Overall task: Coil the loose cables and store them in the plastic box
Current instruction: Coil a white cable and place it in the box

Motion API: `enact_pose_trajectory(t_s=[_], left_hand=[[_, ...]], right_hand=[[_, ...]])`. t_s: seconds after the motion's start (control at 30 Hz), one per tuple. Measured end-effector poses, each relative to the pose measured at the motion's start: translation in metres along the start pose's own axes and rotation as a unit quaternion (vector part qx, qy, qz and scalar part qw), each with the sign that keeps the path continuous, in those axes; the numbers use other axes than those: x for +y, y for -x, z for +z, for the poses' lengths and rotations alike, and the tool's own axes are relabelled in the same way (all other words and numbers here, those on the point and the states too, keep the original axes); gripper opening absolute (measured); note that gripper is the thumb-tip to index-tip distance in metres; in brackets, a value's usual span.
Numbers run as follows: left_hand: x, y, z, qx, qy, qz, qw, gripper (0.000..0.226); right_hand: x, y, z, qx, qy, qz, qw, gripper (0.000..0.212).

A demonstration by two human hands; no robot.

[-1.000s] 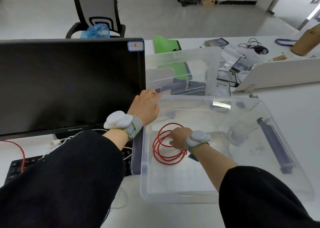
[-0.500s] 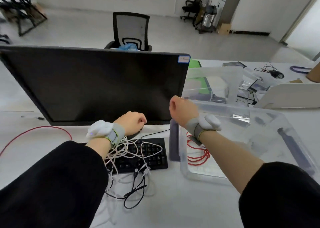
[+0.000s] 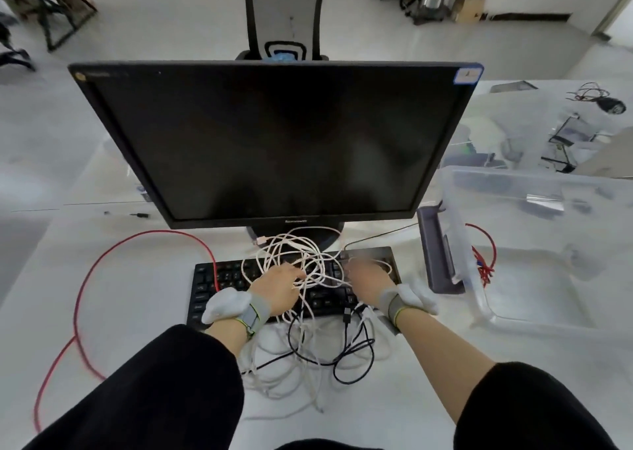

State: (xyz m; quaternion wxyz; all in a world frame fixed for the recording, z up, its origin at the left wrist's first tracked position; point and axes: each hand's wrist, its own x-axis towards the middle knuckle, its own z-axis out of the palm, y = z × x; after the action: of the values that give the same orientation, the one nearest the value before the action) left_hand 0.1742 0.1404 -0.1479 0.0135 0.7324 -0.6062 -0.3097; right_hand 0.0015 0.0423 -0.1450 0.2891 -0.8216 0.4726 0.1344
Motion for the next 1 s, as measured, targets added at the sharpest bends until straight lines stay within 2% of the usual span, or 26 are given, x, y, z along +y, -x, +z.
enact_pose_trajectory(t_s=[0.13,0.23,0.3,0.4,0.5,0.57,0.63,0.7,0.8,0.93,0.97,1.0], left_hand=[[0.001,-0.013,0.012,-0.056,0.018,0.026,0.998,0.046],[0.002,-0.020,0.020,-0.076,0.034,0.028,0.996,0.052],[0.001,-0.026,0.024,-0.071,0.033,0.017,0.997,0.054],[0.004,-0.035,0.023,-0.020,0.009,0.006,1.000,0.048],[0.010,-0.041,0.013,0.080,0.054,-0.007,0.995,0.027],[0.015,-0.043,-0.001,0.115,0.126,-0.014,0.985,0.019],[0.023,-0.041,-0.019,0.121,0.224,-0.010,0.967,0.020],[0.031,-0.037,-0.039,0.146,0.262,0.000,0.954,0.021],[0.040,-0.034,-0.063,0.183,0.315,0.003,0.931,0.023],[0.050,-0.022,-0.094,0.158,0.496,0.036,0.853,0.027],[0.052,-0.016,-0.102,0.154,0.512,0.043,0.844,0.028],[0.051,-0.011,-0.107,0.152,0.503,0.046,0.850,0.028]], right_hand=[[-0.003,-0.018,0.026,-0.013,-0.001,0.000,1.000,0.047],[-0.006,-0.029,0.039,-0.030,0.029,0.012,0.999,0.044],[-0.006,-0.031,0.041,-0.014,0.052,0.012,0.998,0.036],[-0.006,-0.034,0.033,0.055,0.049,-0.022,0.997,0.027],[-0.009,-0.033,0.005,0.116,-0.079,-0.071,0.988,0.023],[-0.014,-0.028,-0.023,0.169,-0.165,-0.065,0.970,0.022],[-0.020,-0.023,-0.055,0.229,-0.237,-0.050,0.943,0.021],[-0.029,-0.017,-0.088,0.277,-0.307,-0.047,0.909,0.020],[-0.037,-0.008,-0.126,0.301,-0.397,-0.062,0.865,0.015],[-0.035,-0.009,-0.142,0.317,-0.411,-0.044,0.854,0.017],[-0.035,-0.007,-0.145,0.329,-0.440,-0.030,0.835,0.020],[-0.034,-0.005,-0.150,0.340,-0.475,-0.014,0.812,0.023]])
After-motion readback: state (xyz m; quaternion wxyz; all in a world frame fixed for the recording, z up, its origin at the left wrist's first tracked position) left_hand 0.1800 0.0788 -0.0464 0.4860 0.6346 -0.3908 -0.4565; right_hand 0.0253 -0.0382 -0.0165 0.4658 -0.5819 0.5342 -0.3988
